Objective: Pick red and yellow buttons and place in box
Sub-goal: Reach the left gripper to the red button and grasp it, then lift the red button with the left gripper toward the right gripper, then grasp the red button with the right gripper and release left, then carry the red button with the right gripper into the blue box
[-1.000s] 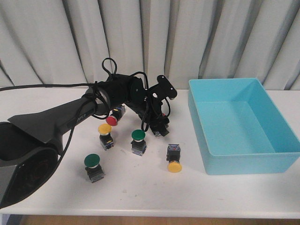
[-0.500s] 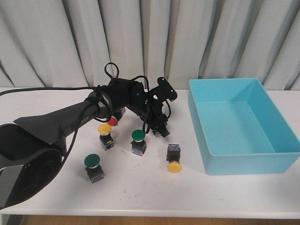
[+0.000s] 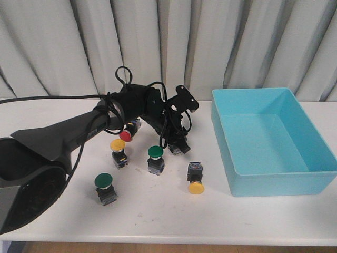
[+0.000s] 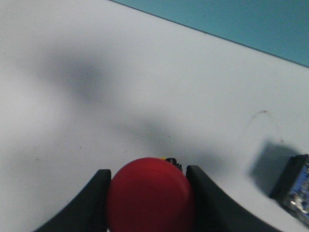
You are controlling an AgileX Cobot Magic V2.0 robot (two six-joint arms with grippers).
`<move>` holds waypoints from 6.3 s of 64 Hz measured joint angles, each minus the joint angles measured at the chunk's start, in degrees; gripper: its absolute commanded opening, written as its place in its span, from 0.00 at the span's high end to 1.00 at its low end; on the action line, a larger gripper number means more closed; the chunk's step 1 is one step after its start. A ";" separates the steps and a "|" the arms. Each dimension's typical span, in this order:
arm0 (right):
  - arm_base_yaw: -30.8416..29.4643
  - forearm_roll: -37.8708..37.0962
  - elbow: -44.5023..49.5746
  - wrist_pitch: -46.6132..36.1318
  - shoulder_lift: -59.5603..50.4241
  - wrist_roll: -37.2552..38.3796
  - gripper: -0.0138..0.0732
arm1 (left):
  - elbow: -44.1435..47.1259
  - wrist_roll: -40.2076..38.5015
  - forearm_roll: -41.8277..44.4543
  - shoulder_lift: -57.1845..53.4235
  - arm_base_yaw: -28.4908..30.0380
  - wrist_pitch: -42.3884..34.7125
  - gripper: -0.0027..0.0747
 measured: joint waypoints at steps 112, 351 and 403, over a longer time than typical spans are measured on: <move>0.00 16.75 -4.23 3.66 10.66 -21.09 0.24 | 68.05 5.54 -13.78 -69.83 -3.40 -12.91 0.80; 2.79 -2.57 -46.64 4.17 82.72 -1.52 0.53 | 68.05 49.60 -34.60 -66.96 -3.90 -4.91 0.24; 2.79 0.23 -46.33 9.79 64.53 -4.09 0.37 | 68.05 42.73 -29.17 -66.96 -3.90 -3.57 0.24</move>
